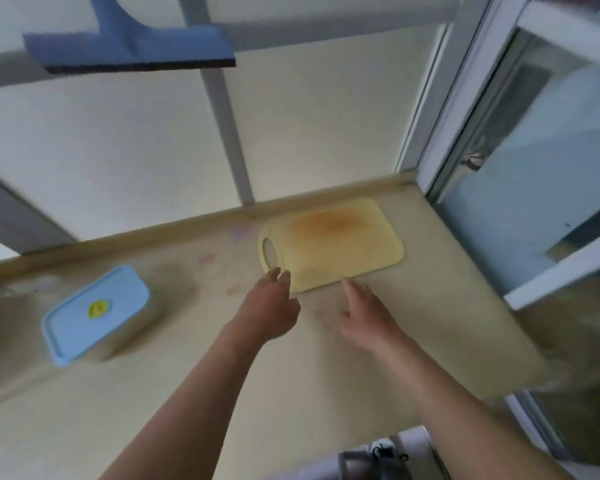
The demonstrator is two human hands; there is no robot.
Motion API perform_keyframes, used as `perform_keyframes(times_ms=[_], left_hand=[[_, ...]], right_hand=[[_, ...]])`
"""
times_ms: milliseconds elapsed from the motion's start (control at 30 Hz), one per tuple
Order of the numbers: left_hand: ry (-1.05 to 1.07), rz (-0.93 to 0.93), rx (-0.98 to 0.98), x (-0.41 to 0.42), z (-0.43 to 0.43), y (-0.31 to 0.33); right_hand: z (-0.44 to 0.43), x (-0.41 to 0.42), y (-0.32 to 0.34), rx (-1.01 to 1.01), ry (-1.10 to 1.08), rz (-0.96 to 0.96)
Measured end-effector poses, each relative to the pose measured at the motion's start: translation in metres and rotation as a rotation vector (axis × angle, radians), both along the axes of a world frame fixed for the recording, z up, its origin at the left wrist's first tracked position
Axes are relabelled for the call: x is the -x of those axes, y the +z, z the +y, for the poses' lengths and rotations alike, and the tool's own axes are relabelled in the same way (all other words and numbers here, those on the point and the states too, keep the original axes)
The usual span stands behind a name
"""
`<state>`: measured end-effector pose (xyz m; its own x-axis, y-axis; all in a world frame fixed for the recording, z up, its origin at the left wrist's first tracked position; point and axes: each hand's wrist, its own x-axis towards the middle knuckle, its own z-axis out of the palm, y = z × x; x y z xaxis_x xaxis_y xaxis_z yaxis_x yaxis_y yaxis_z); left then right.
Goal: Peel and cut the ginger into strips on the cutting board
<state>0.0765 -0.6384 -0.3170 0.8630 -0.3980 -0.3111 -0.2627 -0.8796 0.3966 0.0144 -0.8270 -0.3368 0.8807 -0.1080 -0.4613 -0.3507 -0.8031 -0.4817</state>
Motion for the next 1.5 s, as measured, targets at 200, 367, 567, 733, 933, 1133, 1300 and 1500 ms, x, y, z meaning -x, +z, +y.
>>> perform_keyframes(times_ms=[200, 367, 567, 733, 933, 1133, 1300, 1500], left_hand=[[-0.084, 0.031, -0.264, -0.016, -0.03, -0.03], [-0.178, 0.008, -0.345, -0.011, -0.018, -0.052], [-0.194, -0.001, -0.388, 0.007, 0.003, -0.048], [-0.203, 0.045, -0.436, 0.039, 0.045, -0.038], [-0.158, 0.088, -0.449, 0.099, 0.129, -0.029], [-0.102, 0.137, -0.447, 0.148, 0.2, -0.02], [-0.05, 0.078, -0.382, 0.164, 0.217, -0.026], [-0.004, 0.139, -0.358, 0.163, 0.211, -0.019]], right_hand=[[-0.03, -0.029, -0.025, 0.236, 0.191, 0.006], [-0.033, -0.037, -0.038, 0.357, 0.24, 0.043], [-0.014, -0.02, -0.035, 0.38, 0.255, 0.056], [0.033, 0.016, -0.03, 0.385, 0.308, 0.059], [0.116, 0.075, -0.024, 0.38, 0.42, 0.07], [0.184, 0.116, -0.016, 0.387, 0.544, 0.065], [0.202, 0.124, -0.004, 0.399, 0.571, 0.086], [0.204, 0.124, -0.001, 0.363, 0.548, 0.087]])
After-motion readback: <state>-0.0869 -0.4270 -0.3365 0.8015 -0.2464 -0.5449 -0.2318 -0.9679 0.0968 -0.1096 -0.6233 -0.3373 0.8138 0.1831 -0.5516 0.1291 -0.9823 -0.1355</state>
